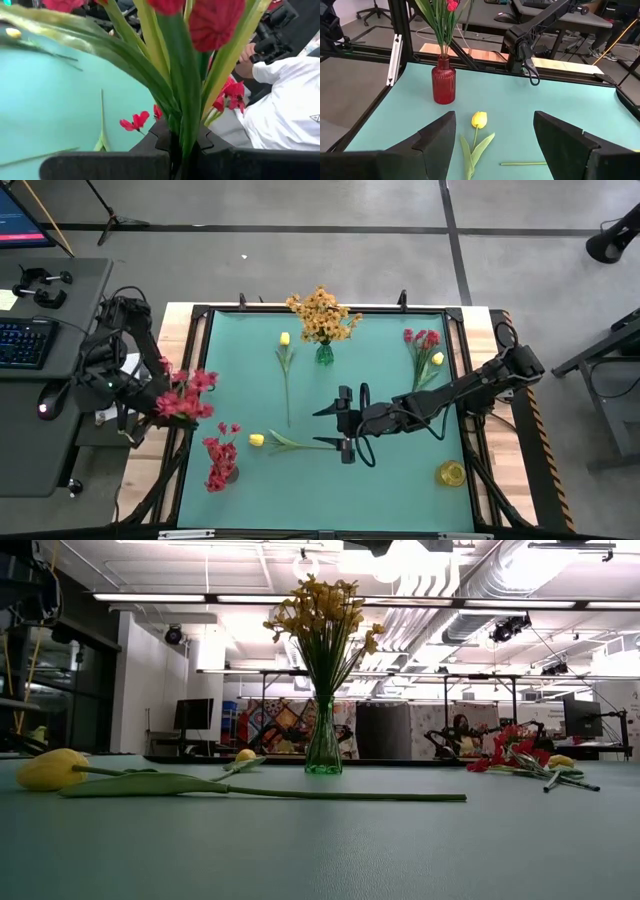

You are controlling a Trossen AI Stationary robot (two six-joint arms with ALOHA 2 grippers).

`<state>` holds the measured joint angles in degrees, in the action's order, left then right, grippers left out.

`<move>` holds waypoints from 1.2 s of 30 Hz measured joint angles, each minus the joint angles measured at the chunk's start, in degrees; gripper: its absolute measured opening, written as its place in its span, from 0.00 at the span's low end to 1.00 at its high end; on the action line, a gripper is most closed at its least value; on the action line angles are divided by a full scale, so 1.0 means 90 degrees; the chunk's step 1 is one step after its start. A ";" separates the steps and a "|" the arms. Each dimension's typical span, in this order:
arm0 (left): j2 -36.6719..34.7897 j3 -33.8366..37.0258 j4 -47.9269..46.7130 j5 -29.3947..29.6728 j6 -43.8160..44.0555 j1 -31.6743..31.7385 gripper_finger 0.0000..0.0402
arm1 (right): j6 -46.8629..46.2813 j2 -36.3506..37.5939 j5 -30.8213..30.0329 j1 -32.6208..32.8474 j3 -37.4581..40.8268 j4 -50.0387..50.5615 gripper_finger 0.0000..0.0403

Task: Sort flowers into vase by color
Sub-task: Put the left red flower into the red vase

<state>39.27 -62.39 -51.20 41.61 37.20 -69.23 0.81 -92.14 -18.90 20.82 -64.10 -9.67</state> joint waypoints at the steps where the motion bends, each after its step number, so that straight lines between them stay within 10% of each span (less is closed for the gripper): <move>1: 0.0019 0.0000 0.0004 -0.0005 0.0041 0.0000 0.00 | -0.0027 0.0000 0.0000 0.0000 0.0000 0.0003 0.64; 10: 0.1051 0.0000 0.0371 0.0009 -0.0699 -0.0009 0.00 | -0.0048 0.0000 0.0000 -0.0002 0.0002 0.0002 0.64; 17: 0.1809 0.0002 0.0613 0.1323 -0.0929 -0.0535 0.00 | -0.0060 0.0000 0.0000 0.0000 0.0002 0.0002 0.64; 25: 0.1715 0.0002 0.0680 0.2786 -0.0761 -0.1716 0.00 | -0.0094 0.0000 -0.0002 -0.0002 0.0007 0.0051 0.64; 36: 0.1641 0.0002 0.0674 0.2963 -0.0288 -0.2008 0.00 | -0.0094 0.0000 -0.0003 -0.0002 0.0007 0.0048 0.64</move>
<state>54.03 -62.37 -45.13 68.28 34.61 -87.30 -0.03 -92.14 -18.92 20.80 -64.03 -9.23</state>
